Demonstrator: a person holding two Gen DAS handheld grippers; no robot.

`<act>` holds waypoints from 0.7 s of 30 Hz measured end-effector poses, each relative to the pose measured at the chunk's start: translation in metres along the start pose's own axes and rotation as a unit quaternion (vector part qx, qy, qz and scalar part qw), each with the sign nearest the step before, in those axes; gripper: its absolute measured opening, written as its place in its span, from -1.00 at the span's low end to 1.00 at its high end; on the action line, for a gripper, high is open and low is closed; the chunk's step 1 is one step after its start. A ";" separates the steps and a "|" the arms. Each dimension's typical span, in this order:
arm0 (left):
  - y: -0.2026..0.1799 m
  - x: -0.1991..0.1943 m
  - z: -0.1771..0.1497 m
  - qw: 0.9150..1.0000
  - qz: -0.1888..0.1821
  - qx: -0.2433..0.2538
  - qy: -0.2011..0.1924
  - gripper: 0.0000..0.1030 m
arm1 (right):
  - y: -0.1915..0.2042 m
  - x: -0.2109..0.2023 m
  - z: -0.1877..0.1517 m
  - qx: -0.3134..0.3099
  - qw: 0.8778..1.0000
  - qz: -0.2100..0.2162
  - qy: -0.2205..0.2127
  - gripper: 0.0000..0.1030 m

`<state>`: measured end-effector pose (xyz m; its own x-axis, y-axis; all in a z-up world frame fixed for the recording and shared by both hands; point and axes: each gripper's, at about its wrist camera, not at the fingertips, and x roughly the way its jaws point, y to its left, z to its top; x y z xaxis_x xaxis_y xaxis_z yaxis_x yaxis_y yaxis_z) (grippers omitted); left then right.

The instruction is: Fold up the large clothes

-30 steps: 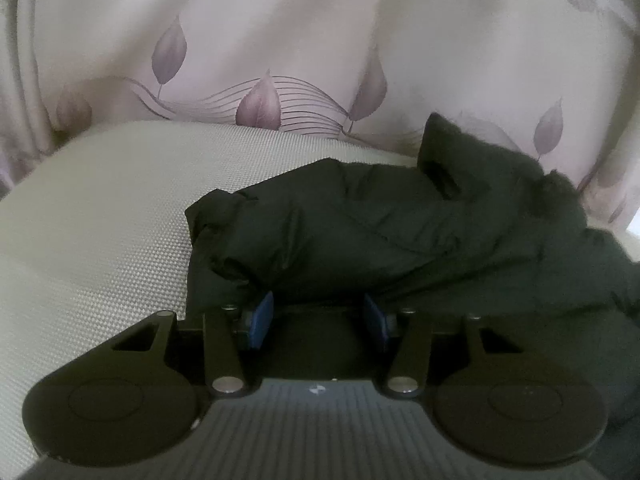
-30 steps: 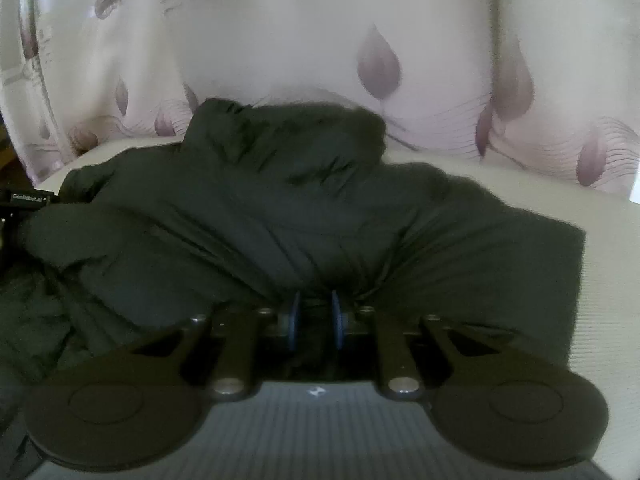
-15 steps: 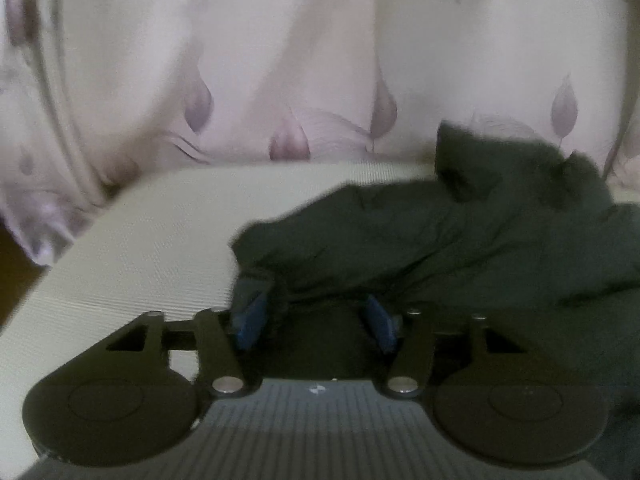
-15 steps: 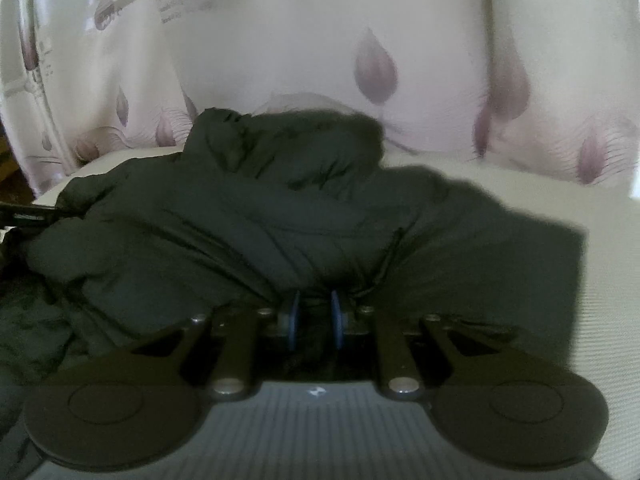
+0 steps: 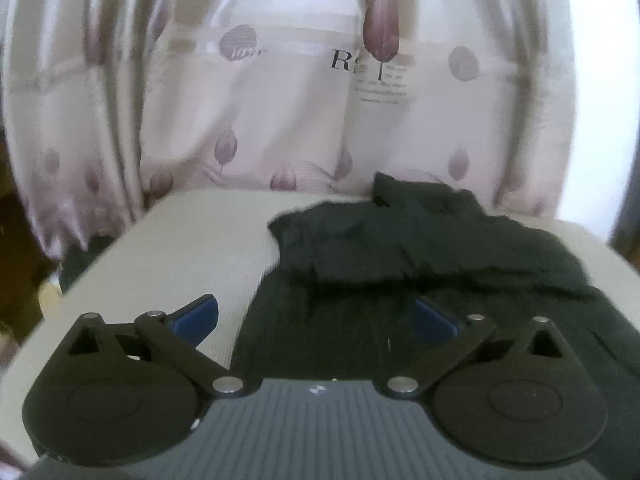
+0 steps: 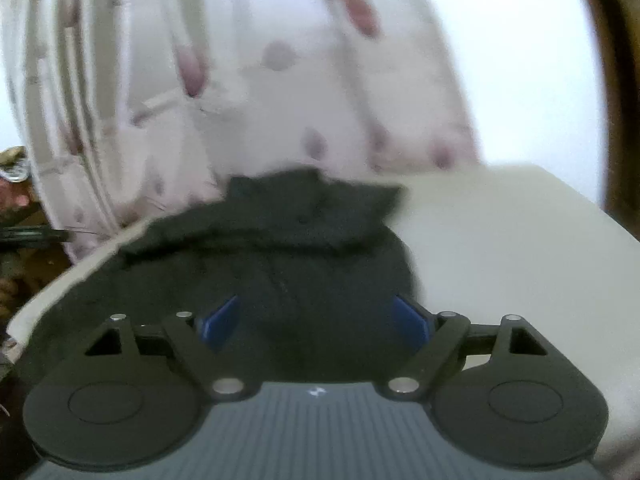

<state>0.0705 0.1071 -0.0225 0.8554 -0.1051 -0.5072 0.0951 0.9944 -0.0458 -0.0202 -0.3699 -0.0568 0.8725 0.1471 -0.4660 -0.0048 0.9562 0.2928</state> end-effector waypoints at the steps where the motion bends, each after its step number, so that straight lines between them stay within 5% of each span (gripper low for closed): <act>1: 0.007 -0.013 -0.012 1.000 0.001 -0.005 0.000 0.99 | -0.006 -0.013 -0.012 0.013 1.000 -0.011 0.008 0.66; 8: 0.054 -0.063 -0.079 0.999 0.024 -0.033 0.029 0.99 | -0.039 -0.047 -0.074 0.138 0.990 -0.027 0.025 0.67; 14: 0.087 -0.070 -0.113 0.993 0.026 -0.096 0.060 0.97 | -0.051 -0.027 -0.091 0.226 0.973 0.022 0.040 0.67; 21: 0.109 -0.058 -0.136 0.982 -0.018 -0.162 0.097 0.88 | -0.053 -0.002 -0.101 0.294 0.951 0.083 0.050 0.68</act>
<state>-0.0382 0.2224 -0.1154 0.7379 -0.1675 -0.6538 -0.0715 0.9439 -0.3225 -0.0711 -0.3952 -0.1556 0.8320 0.3351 -0.4420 0.1618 0.6156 0.7713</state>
